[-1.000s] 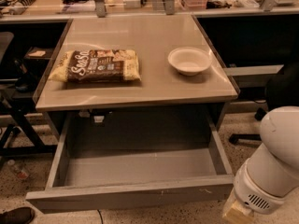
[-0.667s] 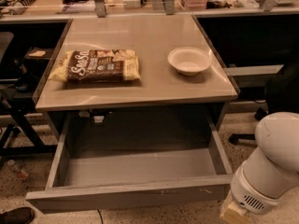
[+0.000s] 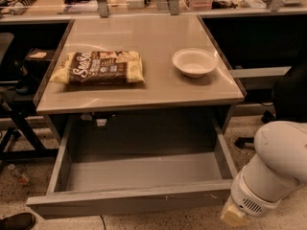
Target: Close top drawer
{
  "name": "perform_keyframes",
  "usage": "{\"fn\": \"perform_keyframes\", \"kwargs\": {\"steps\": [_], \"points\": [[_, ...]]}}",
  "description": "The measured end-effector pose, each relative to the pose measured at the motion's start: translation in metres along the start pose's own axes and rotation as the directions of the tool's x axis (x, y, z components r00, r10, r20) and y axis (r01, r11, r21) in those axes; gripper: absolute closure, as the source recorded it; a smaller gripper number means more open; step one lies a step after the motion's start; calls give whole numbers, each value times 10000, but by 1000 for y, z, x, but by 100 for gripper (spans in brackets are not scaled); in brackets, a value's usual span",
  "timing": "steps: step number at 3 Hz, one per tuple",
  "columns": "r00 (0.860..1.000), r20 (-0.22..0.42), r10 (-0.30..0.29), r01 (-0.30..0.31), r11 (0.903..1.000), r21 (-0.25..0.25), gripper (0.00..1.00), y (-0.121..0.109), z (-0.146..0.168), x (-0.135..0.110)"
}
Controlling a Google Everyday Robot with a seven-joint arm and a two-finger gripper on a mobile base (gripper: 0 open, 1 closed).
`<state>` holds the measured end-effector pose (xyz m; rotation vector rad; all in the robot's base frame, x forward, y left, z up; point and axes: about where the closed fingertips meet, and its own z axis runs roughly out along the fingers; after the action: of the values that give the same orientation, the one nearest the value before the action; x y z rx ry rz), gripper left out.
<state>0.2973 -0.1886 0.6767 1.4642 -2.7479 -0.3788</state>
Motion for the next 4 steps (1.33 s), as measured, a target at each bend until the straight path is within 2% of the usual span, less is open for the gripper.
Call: {"fn": "perform_keyframes", "kwargs": {"steps": [1, 2, 3, 4], "points": [[9999, 129, -7, 6, 10000, 95, 100, -8, 6, -6], [9993, 287, -233, 225, 9993, 300, 100, -22, 7, -25], [9995, 227, -217, 212, 9995, 227, 100, -23, 11, -27], [9995, 227, -217, 212, 9995, 228, 81, -23, 11, -27]]}}
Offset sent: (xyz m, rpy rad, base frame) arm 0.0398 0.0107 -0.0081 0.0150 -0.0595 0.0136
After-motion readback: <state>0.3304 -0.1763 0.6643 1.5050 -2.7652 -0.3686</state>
